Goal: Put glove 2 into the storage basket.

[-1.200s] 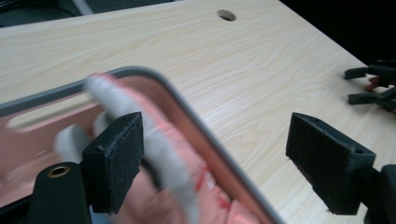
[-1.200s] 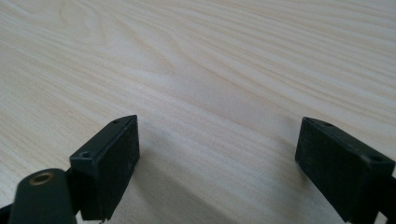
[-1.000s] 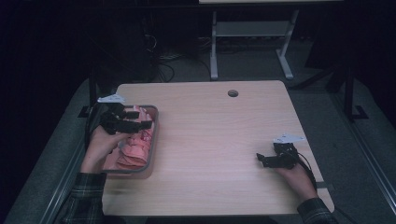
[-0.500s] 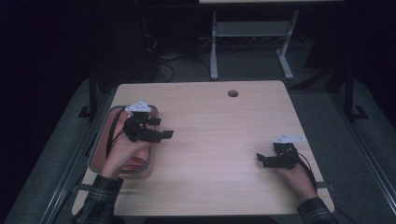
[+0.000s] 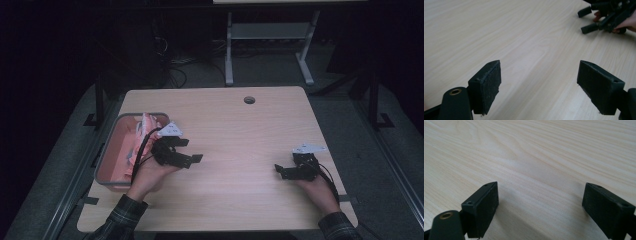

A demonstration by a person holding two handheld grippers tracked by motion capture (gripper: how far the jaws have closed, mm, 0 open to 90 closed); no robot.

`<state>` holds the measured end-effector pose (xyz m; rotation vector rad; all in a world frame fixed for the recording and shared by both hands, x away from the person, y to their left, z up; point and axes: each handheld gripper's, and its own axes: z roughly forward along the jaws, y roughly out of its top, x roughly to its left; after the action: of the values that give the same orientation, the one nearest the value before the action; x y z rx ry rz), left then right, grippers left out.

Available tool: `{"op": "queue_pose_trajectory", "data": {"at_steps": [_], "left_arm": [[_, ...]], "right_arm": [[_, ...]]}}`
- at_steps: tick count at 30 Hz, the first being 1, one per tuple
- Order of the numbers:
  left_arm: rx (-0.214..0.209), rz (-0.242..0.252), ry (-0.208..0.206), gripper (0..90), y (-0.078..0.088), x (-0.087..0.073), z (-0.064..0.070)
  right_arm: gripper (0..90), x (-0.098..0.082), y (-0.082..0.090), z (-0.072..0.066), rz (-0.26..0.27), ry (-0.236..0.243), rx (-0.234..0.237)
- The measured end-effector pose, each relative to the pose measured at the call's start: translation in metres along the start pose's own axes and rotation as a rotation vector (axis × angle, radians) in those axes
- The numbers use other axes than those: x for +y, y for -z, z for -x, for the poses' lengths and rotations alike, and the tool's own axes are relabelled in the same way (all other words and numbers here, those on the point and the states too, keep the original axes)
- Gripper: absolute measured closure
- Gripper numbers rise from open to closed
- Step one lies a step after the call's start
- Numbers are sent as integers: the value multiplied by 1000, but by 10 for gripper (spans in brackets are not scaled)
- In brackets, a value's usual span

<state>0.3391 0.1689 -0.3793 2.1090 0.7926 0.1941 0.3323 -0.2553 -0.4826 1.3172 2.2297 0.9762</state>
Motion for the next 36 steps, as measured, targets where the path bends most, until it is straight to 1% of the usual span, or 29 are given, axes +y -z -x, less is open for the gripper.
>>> {"op": "queue_pose_trajectory", "data": {"at_steps": [1,4,5,6,7,8,9,13,15,16,17,18,19,20,25,30,32,33,36], "left_arm": [[-3,-12,-10,188,-3,-2,2],[-8,-21,-13,188,-12,-9,9],[-8,-21,-13,188,-12,-9,9],[-10,-24,-23,188,-17,-13,13],[-10,-24,-23,188,-17,-13,13],[-8,-33,-35,188,-20,-15,15],[-10,-31,-33,188,-23,-17,18],[-10,-63,-74,187,-38,-24,28],[-9,-66,-80,181,-41,-25,31],[-7,-74,-91,181,-43,-26,32],[-9,-75,-87,179,-48,-29,35],[-10,-81,-98,178,-50,-30,36],[-9,-86,-101,176,-53,-31,37],[-3,-101,-115,158,-58,-34,39],[7,-121,-139,152,-70,-40,43],[22,-123,-146,141,-78,-45,44],[39,-128,-163,133,-81,-46,46],[38,-133,-166,132,-82,-46,46],[33,-134,-161,132,-85,-50,45]], "right_arm": [[130,0,0,0,0,0,0],[131,0,0,0,0,0,0],[130,0,0,0,0,0,0],[130,0,0,0,0,0,0],[130,0,0,0,0,0,0],[130,0,0,0,0,0,0],[130,0,0,0,0,0,0],[130,0,0,0,0,0,0],[130,0,0,0,0,0,0],[130,0,0,0,0,0,0],[130,0,0,0,0,0,0],[130,0,0,0,0,0,0],[130,0,0,0,0,0,0],[130,0,0,0,0,0,0],[130,0,0,0,0,0,0],[130,0,0,0,0,0,0],[130,0,0,0,0,0,0],[130,0,0,0,0,1,0],[130,0,0,0,0,0,0]]}}
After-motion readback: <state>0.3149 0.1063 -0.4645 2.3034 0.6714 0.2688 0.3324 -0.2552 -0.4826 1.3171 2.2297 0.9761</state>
